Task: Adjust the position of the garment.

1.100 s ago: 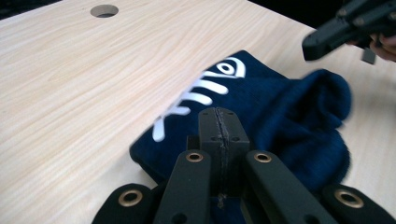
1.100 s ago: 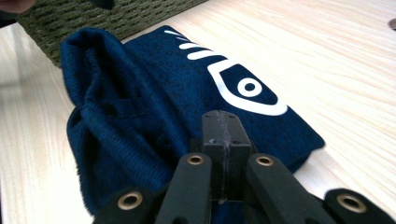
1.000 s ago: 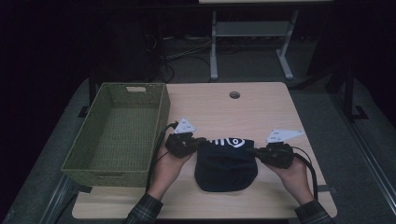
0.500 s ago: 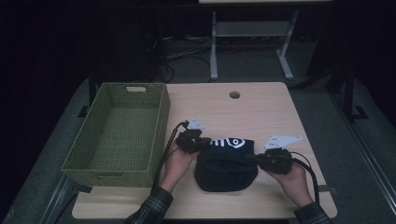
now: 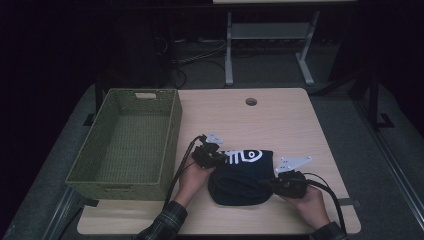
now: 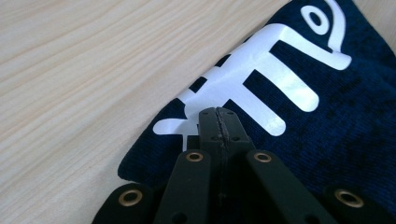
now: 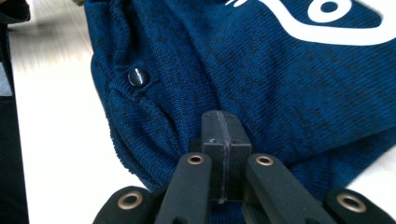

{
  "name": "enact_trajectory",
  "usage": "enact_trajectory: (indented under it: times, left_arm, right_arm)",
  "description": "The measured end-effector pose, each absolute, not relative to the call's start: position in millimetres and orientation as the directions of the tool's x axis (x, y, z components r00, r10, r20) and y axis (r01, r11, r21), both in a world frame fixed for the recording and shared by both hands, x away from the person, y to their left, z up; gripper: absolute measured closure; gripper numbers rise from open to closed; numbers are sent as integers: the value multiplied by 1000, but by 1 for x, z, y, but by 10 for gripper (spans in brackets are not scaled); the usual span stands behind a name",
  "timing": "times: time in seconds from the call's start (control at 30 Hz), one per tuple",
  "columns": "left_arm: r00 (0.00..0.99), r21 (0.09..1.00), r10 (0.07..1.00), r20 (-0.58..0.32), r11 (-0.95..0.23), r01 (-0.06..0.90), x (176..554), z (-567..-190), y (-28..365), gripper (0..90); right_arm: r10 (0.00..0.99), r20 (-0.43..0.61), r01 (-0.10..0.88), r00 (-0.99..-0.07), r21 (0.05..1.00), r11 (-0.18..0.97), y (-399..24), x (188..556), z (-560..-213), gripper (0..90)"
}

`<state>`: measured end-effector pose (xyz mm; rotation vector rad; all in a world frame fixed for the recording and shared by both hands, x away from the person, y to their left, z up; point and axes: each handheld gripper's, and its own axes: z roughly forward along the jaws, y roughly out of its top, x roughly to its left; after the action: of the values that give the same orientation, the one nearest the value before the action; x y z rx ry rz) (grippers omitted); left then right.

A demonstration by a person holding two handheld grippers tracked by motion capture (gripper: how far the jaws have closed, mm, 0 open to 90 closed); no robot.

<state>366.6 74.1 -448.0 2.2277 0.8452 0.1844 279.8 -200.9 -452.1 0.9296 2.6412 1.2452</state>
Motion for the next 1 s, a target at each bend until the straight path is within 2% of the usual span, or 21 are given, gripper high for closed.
enact_trajectory:
  times: [0.27,0.67,1.0]
  left_arm:
    - [790,671,604,-107,-542,506,371,-455,65,900]
    - [811,676,576,-105,-557,483,378,-454,54,900]
    - [826,741,542,-154,-490,459,363,-424,66,885]
  right_arm:
    - [539,138,469,-831,695,545,-188,265,-463,900]
    - [508,161,461,-846,699,547,-177,256,-463,900]
    - [529,124,410,-840,783,468,-189,260,-436,899]
